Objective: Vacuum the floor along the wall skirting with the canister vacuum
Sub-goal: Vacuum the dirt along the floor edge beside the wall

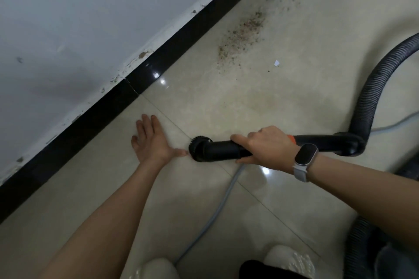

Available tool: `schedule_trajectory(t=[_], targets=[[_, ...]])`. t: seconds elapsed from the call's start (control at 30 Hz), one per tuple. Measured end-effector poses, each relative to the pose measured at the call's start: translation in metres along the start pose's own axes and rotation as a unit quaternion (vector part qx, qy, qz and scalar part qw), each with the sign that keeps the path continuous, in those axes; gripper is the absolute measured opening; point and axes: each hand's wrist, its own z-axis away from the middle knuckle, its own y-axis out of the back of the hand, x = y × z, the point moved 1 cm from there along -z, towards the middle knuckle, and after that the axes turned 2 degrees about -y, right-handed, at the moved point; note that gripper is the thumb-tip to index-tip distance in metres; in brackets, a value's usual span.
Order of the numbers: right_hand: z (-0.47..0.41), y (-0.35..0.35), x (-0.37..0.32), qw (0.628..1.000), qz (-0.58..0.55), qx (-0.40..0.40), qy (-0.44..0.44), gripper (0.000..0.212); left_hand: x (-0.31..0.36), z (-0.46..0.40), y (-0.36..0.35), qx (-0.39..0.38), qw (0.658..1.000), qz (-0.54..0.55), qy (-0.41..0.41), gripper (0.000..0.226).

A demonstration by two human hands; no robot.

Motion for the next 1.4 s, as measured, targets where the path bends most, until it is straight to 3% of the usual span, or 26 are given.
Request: schedule_trajectory(t=[0.1,0.23,0.33,0.4,0.53,0.6,0.9,0.97,1.13,1.27,1.4], targets=[[0.022,-0.011,0.021,0.999,-0.018,-0.014,-0.036,0.051,0.007,0.006,-0.003,0.003,1.0,0.004,0.0,0.12],[0.028,-0.016,0.066,0.983,-0.051,0.023,-0.178,0.054,0.023,0.015,-0.012,0.033,0.998,-0.018,-0.045,0.095],[0.021,-0.01,0.089,0.96,-0.072,0.04,-0.269,0.052,0.037,0.018,-0.019,0.01,0.997,-0.023,-0.079,0.097],[0.018,-0.009,0.081,0.964,-0.07,0.049,-0.252,0.051,0.043,0.018,-0.023,-0.008,0.996,-0.038,-0.081,0.104],[0.019,-0.011,0.028,0.991,-0.056,0.037,-0.12,0.049,0.05,0.016,-0.023,-0.02,0.996,-0.053,-0.064,0.11],[0.013,-0.006,0.03,0.992,-0.058,0.032,-0.11,0.048,0.052,0.015,-0.023,-0.013,0.997,-0.056,-0.058,0.111],[0.006,-0.007,0.137,0.926,-0.097,0.096,-0.352,0.045,0.053,0.013,-0.024,0.014,0.997,-0.054,-0.058,0.113],[0.008,-0.007,0.126,0.94,-0.089,0.091,-0.317,0.046,0.055,0.012,-0.024,0.019,0.997,-0.046,-0.055,0.114],[0.016,-0.006,0.052,0.99,-0.056,0.028,-0.129,0.05,0.051,0.012,-0.023,0.023,0.997,-0.035,-0.064,0.114],[0.035,-0.013,0.015,0.998,-0.051,-0.029,-0.037,0.05,0.039,0.013,-0.019,0.022,0.996,-0.025,-0.083,0.107],[0.052,-0.019,0.021,0.994,-0.07,-0.088,-0.009,0.051,0.034,0.015,-0.015,0.026,0.994,-0.037,-0.095,0.096]])
